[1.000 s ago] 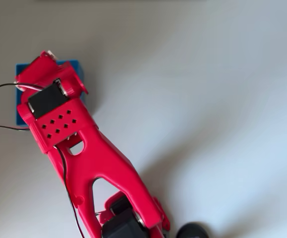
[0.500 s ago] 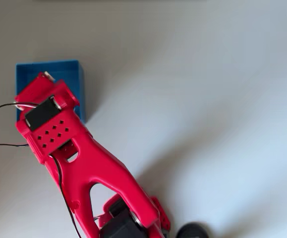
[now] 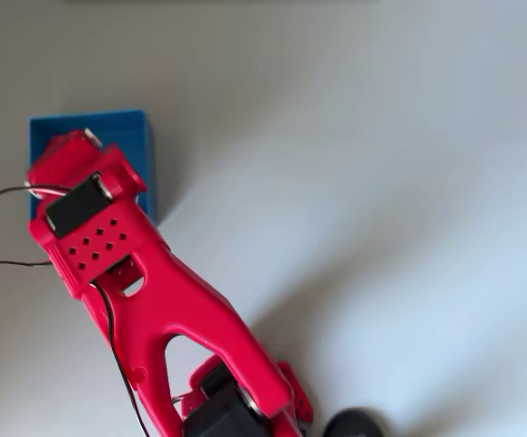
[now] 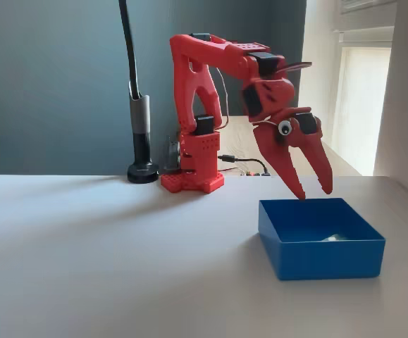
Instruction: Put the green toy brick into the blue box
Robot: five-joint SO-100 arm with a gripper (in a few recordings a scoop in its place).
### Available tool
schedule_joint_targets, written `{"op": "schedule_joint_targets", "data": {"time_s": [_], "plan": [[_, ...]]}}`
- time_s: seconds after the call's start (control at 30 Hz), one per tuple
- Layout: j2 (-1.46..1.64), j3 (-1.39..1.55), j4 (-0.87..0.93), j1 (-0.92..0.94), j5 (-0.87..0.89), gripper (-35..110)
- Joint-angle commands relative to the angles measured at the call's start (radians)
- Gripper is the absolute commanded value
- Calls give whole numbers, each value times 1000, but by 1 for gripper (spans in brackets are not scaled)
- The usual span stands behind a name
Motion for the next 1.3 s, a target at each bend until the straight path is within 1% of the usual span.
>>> {"op": "schedule_joint_targets", "data": {"time_s": [0.0,0.23,0.4,0.53,0.7,0.8,0.97,1.27], "plan": [[18,-115,58,28,14,1],[32,-80,67,161,-21,0],[37,9,64,293,-80,0],[38,31,61,414,-87,0],[40,80,-28,537,-83,0],[40,115,-78,557,-81,0],[74,140,-80,555,-23,0],[367,423,-110,563,-28,0]]}}
